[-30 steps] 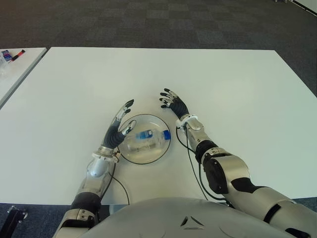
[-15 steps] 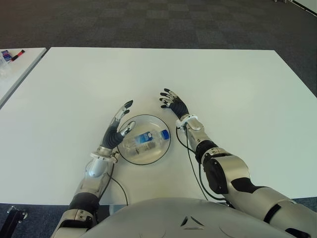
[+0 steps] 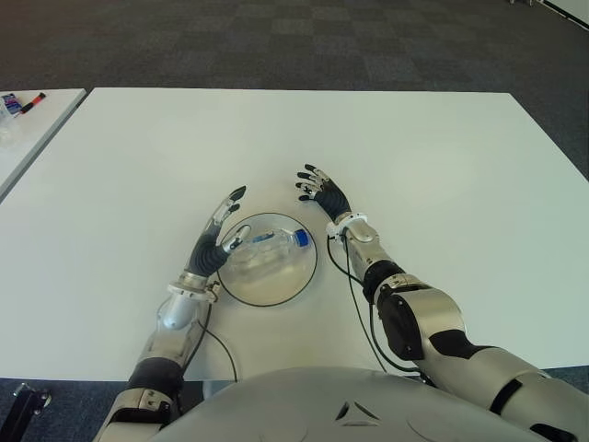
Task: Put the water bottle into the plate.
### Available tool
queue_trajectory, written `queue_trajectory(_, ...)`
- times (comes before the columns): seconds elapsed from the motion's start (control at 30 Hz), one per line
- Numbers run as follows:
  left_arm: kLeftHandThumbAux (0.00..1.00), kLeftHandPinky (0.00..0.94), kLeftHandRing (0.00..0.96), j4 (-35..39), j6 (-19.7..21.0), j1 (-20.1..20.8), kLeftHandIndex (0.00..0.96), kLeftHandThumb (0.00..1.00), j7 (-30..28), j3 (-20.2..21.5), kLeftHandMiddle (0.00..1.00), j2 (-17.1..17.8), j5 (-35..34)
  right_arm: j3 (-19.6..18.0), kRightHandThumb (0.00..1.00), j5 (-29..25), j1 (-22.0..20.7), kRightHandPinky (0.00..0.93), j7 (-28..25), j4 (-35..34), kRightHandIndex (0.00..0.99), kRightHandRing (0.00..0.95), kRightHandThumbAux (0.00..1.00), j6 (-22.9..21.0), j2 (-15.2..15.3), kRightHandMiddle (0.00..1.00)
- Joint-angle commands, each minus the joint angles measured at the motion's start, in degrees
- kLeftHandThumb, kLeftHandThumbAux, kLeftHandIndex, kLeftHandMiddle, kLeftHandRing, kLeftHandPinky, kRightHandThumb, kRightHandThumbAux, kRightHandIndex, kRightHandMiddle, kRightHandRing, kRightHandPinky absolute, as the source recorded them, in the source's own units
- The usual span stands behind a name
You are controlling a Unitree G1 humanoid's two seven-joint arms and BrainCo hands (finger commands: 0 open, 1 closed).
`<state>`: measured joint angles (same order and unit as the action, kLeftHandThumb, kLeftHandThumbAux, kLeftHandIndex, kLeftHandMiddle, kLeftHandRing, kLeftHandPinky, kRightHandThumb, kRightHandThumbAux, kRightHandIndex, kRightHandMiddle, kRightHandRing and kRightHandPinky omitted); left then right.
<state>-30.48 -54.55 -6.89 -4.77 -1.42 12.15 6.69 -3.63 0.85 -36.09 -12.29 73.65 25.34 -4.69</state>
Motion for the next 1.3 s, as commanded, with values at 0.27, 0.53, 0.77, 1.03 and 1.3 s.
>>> queue_trajectory(0.27, 0.398, 0.031, 0.0, 1.4, 8.5, 0.2, 0.0, 0.207, 0.2, 2.2, 0.0, -2.5, -6.6, -0.3, 0.172, 0.5, 1.7, 0.255, 0.8, 2.8, 0.033, 0.21, 0.667, -4.6, -3.0, 0.176)
queue_trajectory(0.53, 0.466, 0.051, 0.0, 5.0, 10.5, -0.2, 0.0, 0.115, 5.9, 4.8, 0.0, -6.4, -5.3, -0.4, 0.172, 0.4, 1.7, 0.25, 0.7, 2.8, 0.028, 0.2, 0.664, -4.8, -3.0, 0.166)
queue_trajectory(0.77, 0.521, 0.013, 0.0, 2.6, 12.1, 1.8, 0.0, 0.043, 9.5, 6.8, 0.0, -7.9, -4.8, -0.5, 0.178, 0.3, 1.7, 0.261, 0.5, 2.8, 0.032, 0.207, 0.666, -4.7, -3.0, 0.174)
queue_trajectory(1.03, 0.572, 0.0, 0.0, -4.8, 12.5, 8.0, 0.0, 0.002, 13.6, 9.1, 0.007, -6.9, -3.1, -0.5, 0.176, 0.4, 1.7, 0.246, 0.7, 2.9, 0.036, 0.202, 0.664, -4.5, -2.9, 0.173)
queue_trajectory(1.3, 0.582, 0.02, 0.02, -11.9, 11.1, 13.0, 0.029, 0.0, 17.2, 9.8, 0.045, -5.8, -1.0, -0.5, 0.168, 0.5, 1.7, 0.242, 0.7, 3.0, 0.04, 0.195, 0.655, -4.7, -2.9, 0.168)
